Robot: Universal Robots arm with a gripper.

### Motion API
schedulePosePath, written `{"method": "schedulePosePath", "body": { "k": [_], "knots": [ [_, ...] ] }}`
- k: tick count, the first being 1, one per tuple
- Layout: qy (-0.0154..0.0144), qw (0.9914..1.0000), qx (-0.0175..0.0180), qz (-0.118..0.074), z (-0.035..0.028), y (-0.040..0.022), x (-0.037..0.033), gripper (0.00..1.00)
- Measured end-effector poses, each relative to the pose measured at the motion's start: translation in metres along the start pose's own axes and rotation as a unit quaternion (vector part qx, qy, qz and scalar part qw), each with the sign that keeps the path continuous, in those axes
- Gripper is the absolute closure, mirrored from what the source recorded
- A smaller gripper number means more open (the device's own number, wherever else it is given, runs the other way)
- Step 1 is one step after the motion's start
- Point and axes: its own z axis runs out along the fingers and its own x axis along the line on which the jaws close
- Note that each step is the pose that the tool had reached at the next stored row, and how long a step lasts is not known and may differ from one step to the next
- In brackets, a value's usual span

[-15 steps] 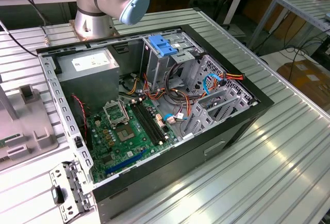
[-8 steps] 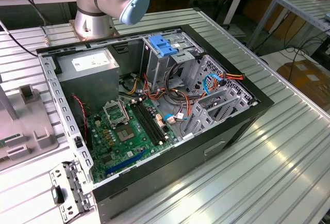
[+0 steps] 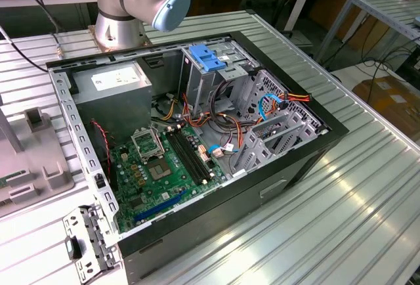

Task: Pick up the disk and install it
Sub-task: 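Pick up the disk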

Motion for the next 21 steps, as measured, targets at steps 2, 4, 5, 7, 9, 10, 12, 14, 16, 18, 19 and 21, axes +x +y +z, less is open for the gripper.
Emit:
{"method": "schedulePosePath", "body": {
  "k": [2,4,5,7,9,10,12,14,16,18,19,21],
  "knots": [
    [0.0003,0.99991,-0.0003,-0.013,0.0000,0.0000,0.0000,0.89],
    [0.0007,0.99956,-0.0007,-0.030,0.0000,0.0000,0.0000,0.89],
    [0.0009,0.99936,-0.0009,-0.036,0.0000,0.0000,0.0000,0.89],
    [0.0013,0.99860,-0.0014,-0.053,0.0000,0.0000,0.0000,0.89],
    [0.0019,0.99697,-0.0020,-0.078,0.0000,0.0000,0.0000,0.89],
    [0.0021,0.99635,-0.0022,-0.085,0.0000,0.0000,0.0000,0.89],
    [0.0026,0.99460,-0.0027,-0.104,0.0000,0.0000,0.0000,0.89],
    [0.0030,0.99279,-0.0031,-0.120,0.0000,0.0000,0.0000,0.89],
    [0.0033,0.99133,-0.0034,-0.131,0.0000,0.0000,0.0000,0.89],
    [0.0036,0.98942,-0.0038,-0.145,0.0000,0.0000,0.0000,0.89],
    [0.0038,0.98824,-0.0040,-0.153,0.0000,0.0000,0.0000,0.89],
    [0.0042,0.98550,-0.0044,-0.170,0.0000,0.0000,0.0000,0.89]
  ]
}}
